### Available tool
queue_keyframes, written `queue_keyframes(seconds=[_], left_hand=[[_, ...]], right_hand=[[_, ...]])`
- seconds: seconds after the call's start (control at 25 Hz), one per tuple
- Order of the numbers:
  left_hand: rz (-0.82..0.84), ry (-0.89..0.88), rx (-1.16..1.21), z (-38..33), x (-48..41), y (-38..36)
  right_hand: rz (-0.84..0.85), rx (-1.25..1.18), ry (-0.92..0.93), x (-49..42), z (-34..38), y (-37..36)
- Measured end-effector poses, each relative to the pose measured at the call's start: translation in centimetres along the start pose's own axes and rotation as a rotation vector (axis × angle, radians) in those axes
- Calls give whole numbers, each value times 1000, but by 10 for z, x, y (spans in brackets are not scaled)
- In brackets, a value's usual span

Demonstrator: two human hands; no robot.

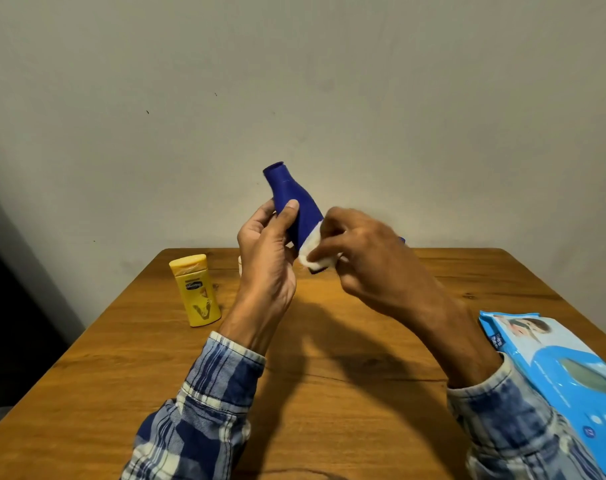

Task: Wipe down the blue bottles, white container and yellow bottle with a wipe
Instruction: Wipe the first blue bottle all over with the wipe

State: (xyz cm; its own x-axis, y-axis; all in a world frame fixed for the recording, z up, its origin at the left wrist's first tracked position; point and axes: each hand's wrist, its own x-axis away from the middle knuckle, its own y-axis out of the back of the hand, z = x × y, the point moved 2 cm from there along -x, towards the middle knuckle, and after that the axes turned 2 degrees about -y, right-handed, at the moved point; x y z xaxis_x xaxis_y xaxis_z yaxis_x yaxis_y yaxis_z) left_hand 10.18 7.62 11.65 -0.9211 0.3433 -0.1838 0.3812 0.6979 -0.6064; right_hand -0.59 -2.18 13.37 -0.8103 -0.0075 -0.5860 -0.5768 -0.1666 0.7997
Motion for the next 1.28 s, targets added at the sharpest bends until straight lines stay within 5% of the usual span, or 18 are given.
queue_keyframes(seconds=[0.12,0.28,0.44,0.6,0.92,1.28], left_hand=[[-45,-34,-3,-2,-3,1],[-110,-3,47,1,-7,11],[-107,-33,-12,5,-8,10],[-7,-89,-76,9,-11,9],[265,-109,-415,40,-14,11],[408,-33,-670,94,-51,12]], right_hand=[[-194,-50,-69,0,-6,1],[-18,-6,110,0,13,-9],[-8,-21,-52,-2,-11,6],[-95,0,-187,1,-31,19],[-346,-381,-284,3,-57,21],[-415,-467,-347,11,-80,40]])
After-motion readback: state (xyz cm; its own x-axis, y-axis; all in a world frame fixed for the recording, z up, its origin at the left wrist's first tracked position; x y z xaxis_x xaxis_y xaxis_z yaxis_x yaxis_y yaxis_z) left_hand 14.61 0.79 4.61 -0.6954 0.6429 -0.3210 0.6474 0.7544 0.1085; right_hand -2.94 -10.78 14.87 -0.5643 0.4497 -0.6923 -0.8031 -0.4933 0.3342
